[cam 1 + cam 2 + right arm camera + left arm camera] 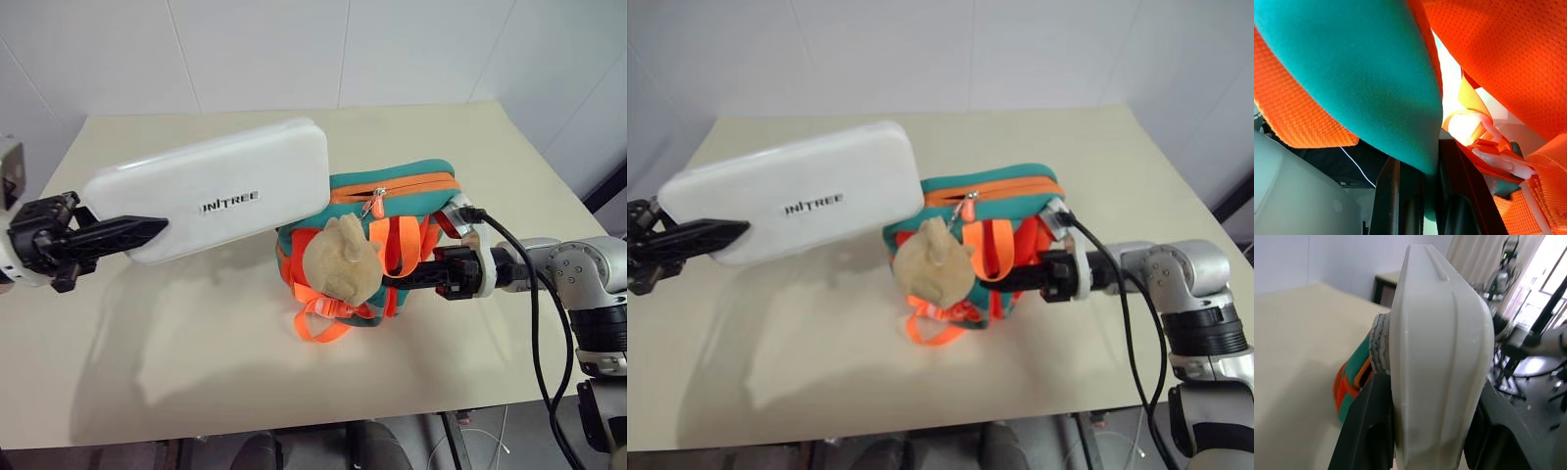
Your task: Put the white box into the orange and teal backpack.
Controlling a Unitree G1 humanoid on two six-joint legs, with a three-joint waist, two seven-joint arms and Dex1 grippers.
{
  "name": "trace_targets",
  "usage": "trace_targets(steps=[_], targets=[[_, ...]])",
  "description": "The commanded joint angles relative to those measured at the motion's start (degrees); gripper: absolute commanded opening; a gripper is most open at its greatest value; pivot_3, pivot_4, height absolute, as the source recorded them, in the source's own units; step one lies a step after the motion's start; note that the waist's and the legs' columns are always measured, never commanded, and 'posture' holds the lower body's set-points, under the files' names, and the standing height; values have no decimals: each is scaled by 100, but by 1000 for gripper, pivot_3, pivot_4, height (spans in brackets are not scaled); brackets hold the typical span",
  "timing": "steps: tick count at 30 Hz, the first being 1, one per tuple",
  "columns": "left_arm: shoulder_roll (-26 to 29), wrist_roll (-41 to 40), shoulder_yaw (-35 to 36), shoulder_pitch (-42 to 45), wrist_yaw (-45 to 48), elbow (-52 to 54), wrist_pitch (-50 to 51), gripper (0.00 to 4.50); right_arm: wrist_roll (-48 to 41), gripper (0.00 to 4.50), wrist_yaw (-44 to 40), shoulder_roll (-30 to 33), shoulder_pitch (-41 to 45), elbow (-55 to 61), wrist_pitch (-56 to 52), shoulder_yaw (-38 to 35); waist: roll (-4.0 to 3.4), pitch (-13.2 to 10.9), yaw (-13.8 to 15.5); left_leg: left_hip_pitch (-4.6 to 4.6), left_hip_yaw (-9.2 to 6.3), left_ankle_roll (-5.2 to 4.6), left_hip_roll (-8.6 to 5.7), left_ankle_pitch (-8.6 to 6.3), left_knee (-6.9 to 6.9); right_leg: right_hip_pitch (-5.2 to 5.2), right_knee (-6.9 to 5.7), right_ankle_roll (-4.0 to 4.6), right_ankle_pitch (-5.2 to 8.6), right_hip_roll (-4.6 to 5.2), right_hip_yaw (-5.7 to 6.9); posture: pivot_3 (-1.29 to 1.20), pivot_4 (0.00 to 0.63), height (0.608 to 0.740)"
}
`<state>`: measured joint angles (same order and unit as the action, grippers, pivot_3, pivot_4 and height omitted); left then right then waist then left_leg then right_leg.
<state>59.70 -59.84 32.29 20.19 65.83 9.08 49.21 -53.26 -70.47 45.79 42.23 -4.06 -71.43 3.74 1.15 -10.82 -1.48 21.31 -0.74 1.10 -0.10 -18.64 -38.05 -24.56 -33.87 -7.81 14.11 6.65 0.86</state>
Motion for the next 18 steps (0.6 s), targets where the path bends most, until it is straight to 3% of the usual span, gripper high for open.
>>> trace_targets(steps=[1,7,18], targets=[[-16,525,-338,327,206,-125,-726,1302,49,441,-103,-43,115,45,30,-10,0,0,4,0,-1,0,1,0,0,0,-1,1,0,-1,0,0,150,740],[-111,1683,-1016,817,535,-721,-2215,1302,42,441,-73,-50,42,122,-1,-110,0,0,7,-1,2,1,1,1,-2,1,0,2,-2,-1,-2,0,150,740],[-260,2604,-1591,1809,713,-1896,-3565,1302,-43,441,62,-91,-140,261,-58,-294,0,0,25,1,3,0,0,0,-7,3,-1,-2,-5,0,-1,0,150,740]])
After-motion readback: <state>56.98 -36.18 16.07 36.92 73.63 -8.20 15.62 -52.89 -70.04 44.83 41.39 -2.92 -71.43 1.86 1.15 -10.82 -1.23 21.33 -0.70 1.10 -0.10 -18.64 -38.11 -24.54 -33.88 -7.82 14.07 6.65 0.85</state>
